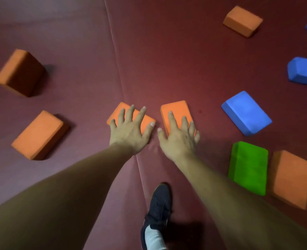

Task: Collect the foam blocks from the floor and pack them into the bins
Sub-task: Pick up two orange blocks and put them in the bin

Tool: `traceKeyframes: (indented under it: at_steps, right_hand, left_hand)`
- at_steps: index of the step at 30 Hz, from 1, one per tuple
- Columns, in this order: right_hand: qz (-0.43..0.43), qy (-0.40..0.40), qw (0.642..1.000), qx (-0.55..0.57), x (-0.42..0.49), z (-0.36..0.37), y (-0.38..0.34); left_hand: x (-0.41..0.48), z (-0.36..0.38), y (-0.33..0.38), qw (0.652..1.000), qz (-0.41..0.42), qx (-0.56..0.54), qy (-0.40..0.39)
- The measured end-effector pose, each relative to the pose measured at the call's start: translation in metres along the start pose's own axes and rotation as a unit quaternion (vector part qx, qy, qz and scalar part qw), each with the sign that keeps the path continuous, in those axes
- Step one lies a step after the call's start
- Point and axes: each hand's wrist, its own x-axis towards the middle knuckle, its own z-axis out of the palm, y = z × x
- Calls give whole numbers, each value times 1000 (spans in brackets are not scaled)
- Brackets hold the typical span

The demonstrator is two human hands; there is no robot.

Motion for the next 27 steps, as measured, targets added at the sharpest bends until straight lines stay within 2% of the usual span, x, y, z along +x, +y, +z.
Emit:
traceKeyframes:
  at_steps: [3,5,10,14,18,22,27]
  right_hand:
    - [10,-18,1000,-19,51,32,5]
    - [28,-35,999,-28,73,57,15]
    - [60,-51,995,-61,126,112,44]
    - [62,-28,993,-102,173,146,72]
    - [81,-20,987,-137,215,163,96]
    - [103,-74,988,-85,227,168,115]
    - [117,-11,991,-58,208,185,101]
  left_hand:
    - [47,38,-10,993,-93,-70,-29]
    - [66,67,-15,989,-117,-77,-44]
    - [115,134,-28,994,-66,-46,-69]
    - [156,189,-31,998,8,14,-68]
    - [188,228,-24,997,37,8,-68]
    - [199,247,-21,996,24,8,-86]
    - [187,243,-32,995,49,28,-81]
